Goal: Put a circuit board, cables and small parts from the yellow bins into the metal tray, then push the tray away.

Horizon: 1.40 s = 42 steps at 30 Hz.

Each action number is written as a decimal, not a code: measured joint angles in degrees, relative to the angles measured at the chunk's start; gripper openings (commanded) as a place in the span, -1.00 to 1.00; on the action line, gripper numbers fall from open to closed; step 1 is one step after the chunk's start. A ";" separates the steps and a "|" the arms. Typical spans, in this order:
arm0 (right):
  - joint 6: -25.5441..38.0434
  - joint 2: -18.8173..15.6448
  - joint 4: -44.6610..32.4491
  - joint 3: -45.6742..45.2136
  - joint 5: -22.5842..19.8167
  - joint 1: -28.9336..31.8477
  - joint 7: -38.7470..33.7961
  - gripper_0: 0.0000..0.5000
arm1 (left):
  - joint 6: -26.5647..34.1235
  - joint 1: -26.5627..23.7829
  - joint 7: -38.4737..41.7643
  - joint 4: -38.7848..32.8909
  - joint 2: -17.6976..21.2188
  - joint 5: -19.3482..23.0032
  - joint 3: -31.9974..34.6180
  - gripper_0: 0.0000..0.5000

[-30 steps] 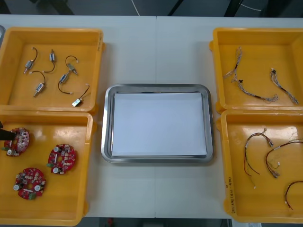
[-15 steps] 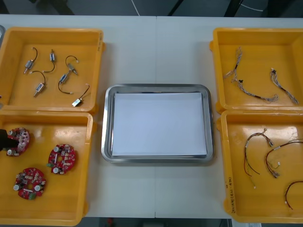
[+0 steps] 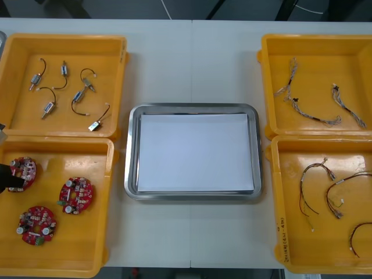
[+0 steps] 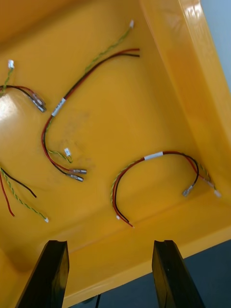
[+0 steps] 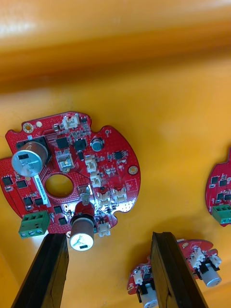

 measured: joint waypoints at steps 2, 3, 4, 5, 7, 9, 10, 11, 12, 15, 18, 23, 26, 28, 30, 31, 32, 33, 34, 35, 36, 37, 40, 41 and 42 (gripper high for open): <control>0.00 0.68 0.00 0.00 0.05 0.39 -2.05 1.00 | -0.10 0.00 0.00 0.19 0.02 -0.03 -0.34 1.00; 0.00 1.02 0.00 0.00 0.08 0.44 -4.31 1.00 | -0.43 0.00 0.00 0.31 0.02 -0.06 -0.57 1.00; 0.00 1.32 -0.01 0.01 0.18 0.44 -6.75 1.00 | -0.81 0.00 0.00 0.44 0.04 -0.11 -0.85 1.00; 0.00 1.53 -0.01 0.04 0.33 0.44 -9.34 1.00 | -1.16 0.00 0.00 0.61 0.04 -0.18 -1.13 1.00; 0.00 1.80 -0.01 0.29 0.93 0.44 -13.15 1.00 | -1.52 0.00 0.00 1.05 0.07 -0.27 -1.73 1.00; 0.00 1.90 -0.01 0.69 1.52 0.41 -14.84 1.00 | -1.56 0.00 0.00 1.36 0.08 -0.35 -2.26 1.00; 0.00 1.92 0.00 0.92 1.78 0.40 -15.48 1.00 | -1.66 -0.01 0.00 1.47 0.09 -0.39 -2.50 1.00; 0.00 1.94 0.03 1.13 2.00 0.36 -16.31 1.00 | -1.84 -0.01 0.00 1.57 0.09 -0.46 -2.73 1.00; 0.00 1.94 0.16 1.32 2.19 0.26 -17.47 1.00 | -2.00 -0.01 0.00 1.70 0.10 -0.52 -2.96 1.00; 0.00 1.95 2.12 1.59 2.77 -0.32 -24.03 1.00 | -3.02 -0.01 0.00 2.13 0.10 -0.62 -3.71 1.00; 0.00 1.96 4.79 1.68 3.15 -0.95 -27.97 1.00 | -3.44 -0.02 0.00 2.36 0.11 -0.63 -4.26 1.00; 0.00 1.96 8.43 2.19 4.69 -1.46 -28.33 1.00 | -3.67 -0.31 0.00 2.85 0.12 -0.64 -4.93 1.00; 0.00 1.96 9.87 2.42 5.51 -1.55 -29.55 1.00 | -4.62 -0.81 0.00 3.41 0.12 -0.67 -5.76 1.00; 0.00 1.96 10.82 2.64 5.96 -1.59 -30.50 1.00 | -4.82 -1.15 0.00 3.81 0.13 -0.67 -6.15 1.00; 0.00 1.96 11.75 2.94 6.40 -1.64 -30.51 1.00 | -4.82 -1.39 0.00 3.91 0.13 -0.67 -6.32 1.00; -0.04 1.96 12.25 3.12 6.57 -1.72 -30.51 1.00 | -4.82 -1.45 0.00 3.93 0.13 -0.67 -6.33 1.00; -0.14 1.96 12.89 3.30 6.78 -1.84 -30.51 1.00 | -4.83 -1.52 0.00 3.94 0.13 -0.67 -6.33 1.00; -0.36 1.96 13.52 3.47 6.91 -2.01 -30.51 1.00 | -4.83 -1.59 0.00 3.96 0.13 -0.67 -6.33 1.00; -0.71 1.96 14.15 3.62 7.00 -2.24 -30.51 1.00 | -4.83 -1.65 0.00 3.98 0.14 -0.67 -6.33 1.00; -1.16 1.96 14.73 3.75 7.17 -2.50 -30.51 1.00 | -4.83 -1.68 0.00 3.98 0.14 -0.66 -6.33 1.00; -1.64 1.96 15.27 3.88 7.37 -2.80 -30.53 1.00 | -4.83 -1.70 0.00 3.98 0.14 -0.63 -6.33 1.00; -2.03 1.96 15.77 3.99 7.57 -3.16 -30.54 1.00 | -4.84 -1.70 0.00 3.98 0.14 -0.58 -6.33 1.00; -2.85 1.96 16.92 4.02 8.20 -4.21 -30.85 1.00 | -4.85 -1.75 0.00 3.99 0.14 -0.50 -6.33 1.00; -3.09 1.96 17.21 4.02 8.38 -4.49 -31.29 1.00 | -4.85 -1.78 0.00 4.00 0.14 -0.49 -6.33 1.00; -3.34 1.96 17.41 4.02 8.52 -4.72 -31.79 1.00 | -4.85 -1.82 0.00 4.02 0.14 -0.49 -6.33 1.00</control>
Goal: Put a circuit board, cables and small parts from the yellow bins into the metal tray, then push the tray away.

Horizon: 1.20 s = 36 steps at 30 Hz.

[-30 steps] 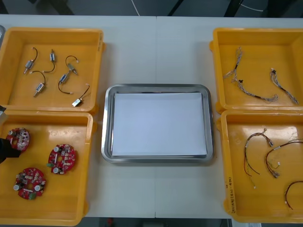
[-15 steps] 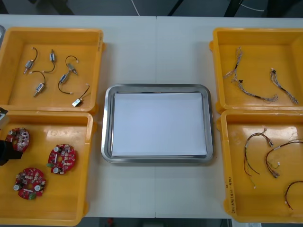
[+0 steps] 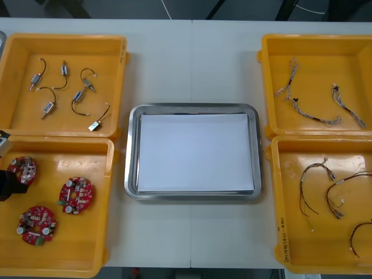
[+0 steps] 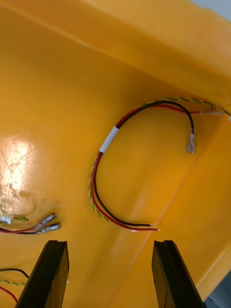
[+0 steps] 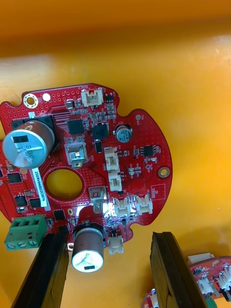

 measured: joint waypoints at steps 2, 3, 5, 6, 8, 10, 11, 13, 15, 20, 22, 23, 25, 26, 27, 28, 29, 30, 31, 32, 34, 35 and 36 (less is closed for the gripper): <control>-0.66 0.00 0.23 0.00 0.35 -0.25 -0.31 1.00 | 0.00 -0.10 0.00 0.02 0.00 0.05 0.00 0.84; -1.06 0.00 0.31 0.00 0.52 -0.31 -0.31 1.00 | 0.00 -0.14 0.00 0.02 0.00 0.07 0.00 0.18; -1.82 -0.01 0.63 0.02 0.80 -0.36 -0.31 1.00 | 0.00 -0.15 0.00 0.03 0.00 0.12 0.00 -0.77; -2.22 -0.01 0.95 0.06 0.86 -0.38 -0.31 1.00 | 0.00 -0.15 0.00 0.03 0.00 0.13 0.00 -0.98; -3.34 -0.01 1.86 0.33 1.07 -0.38 -0.31 1.00 | 0.00 -0.15 0.00 0.04 0.00 0.16 0.00 -0.99; -4.60 -0.01 2.65 0.79 1.28 -0.38 -0.31 1.00 | 0.00 -0.15 0.00 0.05 0.00 0.18 0.00 -1.00; -5.39 -0.01 3.14 1.10 1.42 -0.39 -0.31 1.00 | 0.00 -0.15 0.00 0.05 0.00 0.19 0.00 -1.00; -6.59 -0.01 4.08 1.67 1.61 -0.41 -0.31 1.00 | 0.00 -0.15 0.00 0.06 0.00 0.23 0.00 -1.00; -7.62 -0.01 4.84 2.15 1.66 -0.43 -0.31 1.00 | 0.00 -0.15 0.00 0.06 0.00 0.36 0.00 -1.00; -9.08 -0.01 5.78 3.13 1.98 -0.45 -0.33 1.00 | 0.00 -0.15 0.00 0.08 0.00 1.25 0.00 -1.00; -9.82 -0.01 6.50 3.46 1.99 -0.46 -0.39 1.00 | 0.00 -0.15 0.00 0.08 0.00 1.73 0.00 -1.00; -10.53 -0.01 7.11 3.67 1.99 -0.47 -0.48 1.00 | 0.00 -0.15 0.00 0.07 0.00 1.92 0.00 -1.00; -11.94 -0.01 8.24 4.19 2.04 -0.48 -1.55 1.00 | 0.08 -0.15 0.00 0.05 0.03 2.01 0.01 -0.99; -12.72 -0.01 8.85 4.48 2.12 -0.49 -2.50 1.00 | 0.26 -0.17 0.00 0.02 0.05 2.01 0.03 -1.00; -13.35 -0.01 9.33 4.74 2.20 -0.51 -3.29 1.00 | 0.56 -0.20 0.00 -0.01 0.08 2.01 0.12 -1.00; -13.82 -0.01 9.68 4.93 2.22 -0.52 -3.72 1.00 | 1.18 -0.22 0.00 -0.08 0.09 2.01 0.31 -1.00; -14.21 -0.01 10.00 5.08 2.22 -0.53 -3.74 1.00 | 2.02 -0.25 0.00 -0.23 0.10 2.01 0.67 -1.00; -14.39 -0.01 10.20 5.20 2.23 -0.53 -3.74 1.00 | 3.06 -0.26 0.00 -0.46 0.10 2.01 1.21 -1.00; -14.41 -0.01 10.31 5.27 2.23 -0.54 -3.74 1.00 | 4.13 -0.26 0.00 -0.77 0.10 2.01 1.89 -1.00; -14.41 -0.01 10.35 5.28 2.23 -0.54 -3.74 1.00 | 5.21 -0.26 0.00 -1.16 0.10 2.01 2.65 -1.00; -14.41 -0.01 10.36 5.28 2.26 -0.54 -3.74 1.00 | 7.12 -0.26 0.00 -2.06 0.10 2.00 4.46 -1.00; -14.41 -0.01 10.39 5.28 2.26 -0.54 -3.74 1.00 | 7.87 -0.26 0.00 -2.54 0.10 2.00 5.34 -1.00; -14.43 -0.01 10.47 5.28 2.28 -0.54 -3.74 1.00 | 8.72 -0.26 0.00 -3.09 0.10 2.00 6.25 -1.00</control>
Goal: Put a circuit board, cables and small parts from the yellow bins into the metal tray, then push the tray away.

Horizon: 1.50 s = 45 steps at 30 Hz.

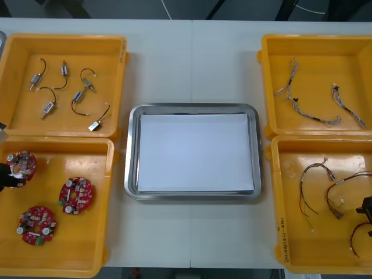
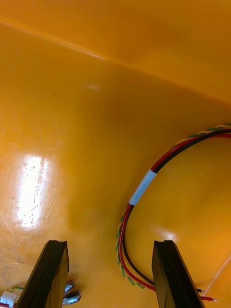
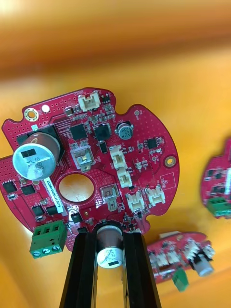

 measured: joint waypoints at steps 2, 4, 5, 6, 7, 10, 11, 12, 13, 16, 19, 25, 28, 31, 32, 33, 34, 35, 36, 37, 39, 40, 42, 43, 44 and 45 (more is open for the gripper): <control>-0.32 0.00 0.36 0.00 0.01 0.00 0.00 1.00 | 1.35 0.00 0.00 -1.11 0.00 0.00 1.68 -1.00; -1.27 0.00 0.96 0.01 0.02 0.00 0.00 1.00 | 2.32 0.00 0.00 -2.21 0.00 -0.01 2.99 -1.00; -1.96 0.00 1.31 0.02 0.02 0.00 0.00 1.00 | 2.80 0.00 0.00 -2.74 0.00 -0.01 3.55 -1.00; -2.62 0.00 1.67 0.03 0.03 0.00 0.00 1.00 | 3.54 -0.01 0.00 -3.38 0.00 -0.03 4.10 -1.00; -3.24 0.00 1.99 0.07 0.04 0.00 -0.01 1.00 | 4.53 -0.01 0.00 -4.07 0.00 -0.05 4.63 -1.00; -3.60 0.00 2.18 0.24 0.14 0.00 -0.02 1.00 | 7.33 -0.36 0.00 -5.91 0.00 -0.12 5.94 -1.00; -3.60 0.00 2.18 0.32 0.15 0.01 -0.05 1.00 | 8.28 -0.62 0.00 -6.40 0.00 -0.14 6.28 -1.00; -3.63 0.00 2.18 0.36 0.16 0.03 -0.09 1.00 | 9.20 -0.95 0.01 -6.87 0.00 -0.17 6.59 -1.00; -3.77 0.00 2.18 0.36 0.17 0.03 -0.23 1.00 | 10.21 -1.34 0.01 -7.27 0.00 -0.19 6.85 -1.00; -4.46 0.00 2.18 0.43 0.18 0.14 -2.02 1.00 | 12.89 -2.67 0.03 -8.37 0.00 -0.22 7.44 -1.00; -5.06 0.00 2.18 0.84 0.20 0.51 -3.52 1.00 | 15.59 -4.09 0.05 -9.78 0.00 -0.29 7.99 -1.00; -6.86 0.00 2.19 1.34 0.21 1.79 -3.52 1.00 | 21.26 -7.79 0.38 -12.46 -0.02 -0.32 8.43 -1.00; -6.98 0.00 2.19 1.38 0.21 2.46 -3.55 1.00 | 23.98 -9.97 0.82 -14.24 -0.19 -0.46 8.43 -1.00; -7.49 0.00 2.19 1.38 0.21 3.13 -3.80 1.00 | 26.34 -12.15 2.36 -16.72 -0.50 -0.79 8.43 -1.00; -7.89 0.00 2.18 1.38 0.21 3.38 -4.15 1.00 | 27.04 -12.84 3.33 -17.58 -0.67 -0.82 8.43 -1.00; -8.29 0.00 2.18 1.38 0.21 3.63 -4.90 1.00 | 27.67 -13.50 4.54 -18.39 -0.90 -0.85 8.43 -1.00; -8.61 -0.01 2.18 1.38 0.21 3.83 -5.77 1.00 | 28.28 -14.13 5.88 -19.09 -1.16 -0.87 8.43 -1.00; -8.92 -0.01 2.18 1.38 0.21 4.01 -6.61 1.00 | 28.97 -14.82 7.61 -19.88 -1.51 -0.90 8.43 -1.00; -9.14 -0.01 2.16 1.38 0.21 4.15 -7.15 1.00 | 29.55 -15.49 9.70 -20.60 -1.87 -0.92 8.41 -1.00; -9.28 -0.02 2.16 1.38 0.21 4.26 -7.17 1.00 | 29.92 -16.18 11.64 -21.22 -2.21 -0.94 8.35 -1.00; -9.37 -0.02 2.16 1.38 0.21 4.35 -7.17 1.00 | 30.45 -17.66 15.69 -22.28 -2.73 -0.99 7.94 -1.00; -9.47 -0.02 2.16 1.38 0.22 4.38 -7.17 1.00 | 30.48 -18.45 17.35 -22.72 -2.90 -1.03 7.49 -1.00; -9.93 -0.02 2.16 1.38 0.26 4.44 -7.17 1.00 | 30.51 -20.31 19.89 -23.41 -3.08 -1.14 5.93 -1.00; -10.20 -0.02 2.16 1.38 0.28 4.46 -7.17 1.00 | 30.53 -21.42 20.56 -23.71 -3.14 -1.22 4.78 -1.00; -10.34 -0.03 2.16 1.38 0.30 4.46 -7.17 1.00 | 30.54 -22.58 20.79 -23.94 -3.19 -1.31 3.50 -0.99; -10.39 -0.03 2.16 1.38 0.31 4.46 -7.17 1.00 | 30.57 -23.93 20.81 -24.13 -3.24 -1.38 1.93 -1.00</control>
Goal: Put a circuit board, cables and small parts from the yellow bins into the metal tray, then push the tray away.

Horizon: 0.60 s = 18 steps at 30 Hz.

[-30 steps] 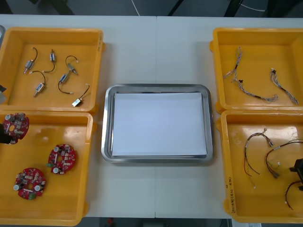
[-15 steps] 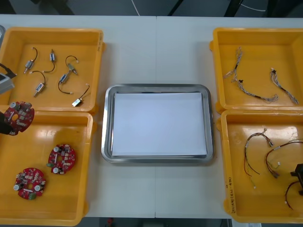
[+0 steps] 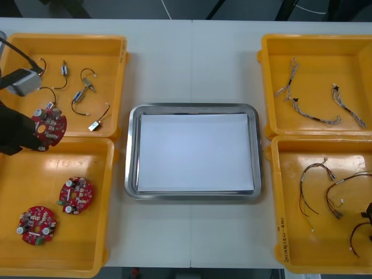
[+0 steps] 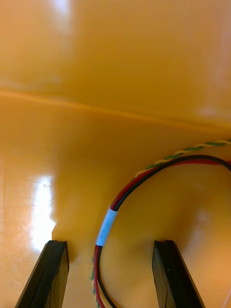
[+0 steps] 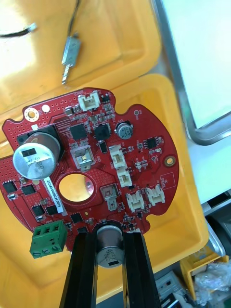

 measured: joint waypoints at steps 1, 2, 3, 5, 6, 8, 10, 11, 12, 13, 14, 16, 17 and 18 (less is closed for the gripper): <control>-0.01 0.00 0.00 0.00 0.01 0.00 0.00 1.00 | 0.01 -1.23 0.00 -0.14 -0.09 -0.03 -1.42 -0.99; -0.02 0.00 0.00 0.00 0.03 0.00 0.00 1.00 | 0.02 -2.54 0.03 -0.30 -0.27 -0.06 -2.88 -1.00; -0.04 0.00 -0.01 0.00 0.03 0.00 0.00 1.00 | 0.03 -3.69 0.11 -0.43 -0.51 -0.10 -4.14 -1.00; -0.05 -0.01 -0.01 0.00 0.05 0.00 0.00 1.00 | 0.04 -6.03 0.61 -0.66 -1.31 -0.23 -6.35 -1.00; -0.06 -0.01 -0.01 0.00 0.05 0.00 -0.01 1.00 | 0.06 -7.09 1.35 -0.72 -1.82 -0.38 -7.30 -1.00; -0.06 -0.01 -0.02 0.00 0.11 -0.01 -0.01 1.00 | 0.07 -9.14 3.92 -0.77 -3.03 -0.88 -9.07 -0.99; -0.07 -0.01 -0.02 0.00 0.19 -0.01 -0.01 1.00 | 0.08 -11.18 8.17 -0.78 -4.41 -1.75 -11.07 -0.99; -0.07 -0.01 -0.02 0.00 0.21 -0.01 -0.01 1.00 | 0.08 -12.16 10.37 -0.78 -5.10 -2.28 -12.18 -1.00; -0.08 -0.01 -0.02 0.00 0.21 -0.01 -0.01 1.00 | 0.08 -13.19 13.00 -0.78 -5.82 -2.95 -13.46 -1.00; -0.09 -0.01 -0.02 0.01 0.24 -0.01 -0.02 1.00 | 0.08 -14.23 15.84 -0.78 -6.59 -3.66 -14.87 -1.00; -0.09 -0.01 -0.02 0.01 0.25 -0.01 -0.02 1.00 | 0.07 -15.30 18.30 -0.78 -7.38 -4.50 -16.37 -1.00; -0.12 -0.01 -0.02 0.02 0.27 -0.01 -0.03 1.00 | -0.05 -17.28 22.81 -0.78 -8.89 -6.13 -19.39 -1.00; -0.12 -0.01 -0.03 0.03 0.28 -0.01 -0.04 1.00 | -0.21 -18.26 24.41 -0.78 -9.70 -7.07 -21.00 -1.00; -0.13 -0.01 -0.03 0.04 0.28 -0.01 -0.04 0.19 | -0.41 -19.17 25.67 -0.78 -10.47 -8.06 -22.59 -1.00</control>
